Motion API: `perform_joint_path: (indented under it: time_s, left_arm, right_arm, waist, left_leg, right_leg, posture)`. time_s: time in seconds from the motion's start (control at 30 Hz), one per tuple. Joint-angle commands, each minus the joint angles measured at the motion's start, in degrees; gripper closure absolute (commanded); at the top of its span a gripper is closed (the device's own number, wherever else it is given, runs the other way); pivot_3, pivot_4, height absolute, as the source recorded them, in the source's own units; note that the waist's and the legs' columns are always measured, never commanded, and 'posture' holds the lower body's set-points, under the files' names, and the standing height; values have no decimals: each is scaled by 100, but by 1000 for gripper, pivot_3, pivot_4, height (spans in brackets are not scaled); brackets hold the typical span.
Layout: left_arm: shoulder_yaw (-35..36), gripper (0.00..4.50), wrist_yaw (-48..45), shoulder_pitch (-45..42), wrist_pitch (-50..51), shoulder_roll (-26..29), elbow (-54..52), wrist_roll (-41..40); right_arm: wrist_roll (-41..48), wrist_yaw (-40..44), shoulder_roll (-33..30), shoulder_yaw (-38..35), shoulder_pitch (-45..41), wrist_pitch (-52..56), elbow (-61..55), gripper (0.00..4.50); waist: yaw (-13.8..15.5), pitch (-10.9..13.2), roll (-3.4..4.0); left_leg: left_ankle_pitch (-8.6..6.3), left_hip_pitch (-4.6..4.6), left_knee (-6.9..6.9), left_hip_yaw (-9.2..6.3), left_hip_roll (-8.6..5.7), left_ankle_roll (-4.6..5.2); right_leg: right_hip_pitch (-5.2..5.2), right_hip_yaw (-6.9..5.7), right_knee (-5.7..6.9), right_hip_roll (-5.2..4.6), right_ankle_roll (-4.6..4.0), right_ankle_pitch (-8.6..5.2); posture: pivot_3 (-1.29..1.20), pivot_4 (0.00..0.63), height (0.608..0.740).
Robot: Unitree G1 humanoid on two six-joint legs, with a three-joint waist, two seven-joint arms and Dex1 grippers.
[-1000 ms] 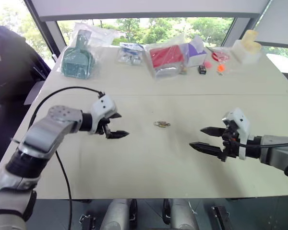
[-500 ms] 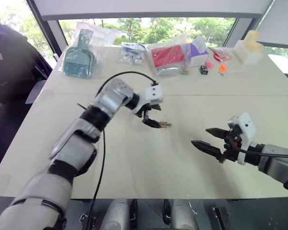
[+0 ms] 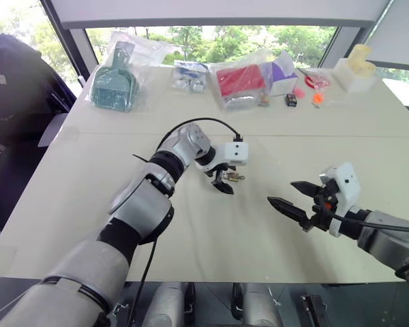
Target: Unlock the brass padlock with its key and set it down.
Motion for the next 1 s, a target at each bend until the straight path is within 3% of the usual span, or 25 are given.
perform_joint_path:
  time_s: [0.03, 0.1, 0.27, 0.4, 0.57, 0.73, 0.83, 1.0]
  left_arm:
    - [50, 753, 38, -9, -46, -20, 103, 288]
    - [45, 1448, 88, 44, 16, -42, 131, 374]
    - [70, 3770, 272, 196, -146, -51, 126, 554]
    - [288, 3786, 649, 306, -623, -80, -16, 489]
    - [1221, 3786, 39, 228, -1229, 358, -960, -384]
    - [1622, 3786, -560, 666, -395, 689, -2713, -1084]
    - [1809, 3786, -410, 1515, 420, 939, -4662, -1555]
    - [1796, 3786, 194, 2189, 923, 1087, -6116, -1549]
  right_arm:
    - [55, -75, 68, -104, -14, -136, -204, 0]
    - [48, -106, 103, -44, -40, -140, -204, 0]
    - [77, -99, 108, -9, -32, -131, -200, 0]
    - [77, -13, 124, 163, -99, -108, -84, 0]
    - [973, -512, 611, -39, -971, -27, 300, 0]
    - [1642, -1035, 822, -164, -1497, -45, 584, 0]
    - [1971, -1343, 971, -220, -2009, -150, 1159, 0]
    - [2344, -1543, 996, -242, -2412, -232, 1506, 0]
  waist:
    - [2, 0, 0]
    - [6, -1, 0]
    - [5, -2, 0]
    - [6, -8, -1]
    - [-17, -4, -5]
    - [13, -7, 1]
    - [-79, -10, 7]
    - [-120, -8, 5]
  left_leg:
    - [0, 1, 0, 0, 0, 0]
    - [0, 4, 1, 0, 0, 0]
    - [0, 12, 3, -3, 0, 0]
    - [0, 21, 4, -5, 0, 0]
    - [0, 9, 7, -4, 1, 0]
    - [2, -4, -4, -3, 2, -3]
    - [-4, 8, -3, 5, -2, 6]
    - [-4, 10, 6, 1, -6, 8]
  right_leg:
    - [0, 0, 0, 0, 0, 0]
    - [5, 0, 0, 0, 0, 0]
    - [14, -1, 0, 0, 0, 0]
    - [26, -2, -1, -1, 0, 0]
    - [6, 0, 5, -3, -1, 3]
    - [-11, -1, 17, -2, 13, 12]
    - [9, 1, 2, -5, 9, 10]
    - [17, 3, 5, -5, 11, 12]
  posture:
    - [0, 150, 735]
    - [0, 150, 735]
    - [0, 150, 735]
    - [0, 150, 735]
    - [0, 150, 735]
    - [0, 150, 735]
    - [0, 150, 735]
    - [0, 150, 735]
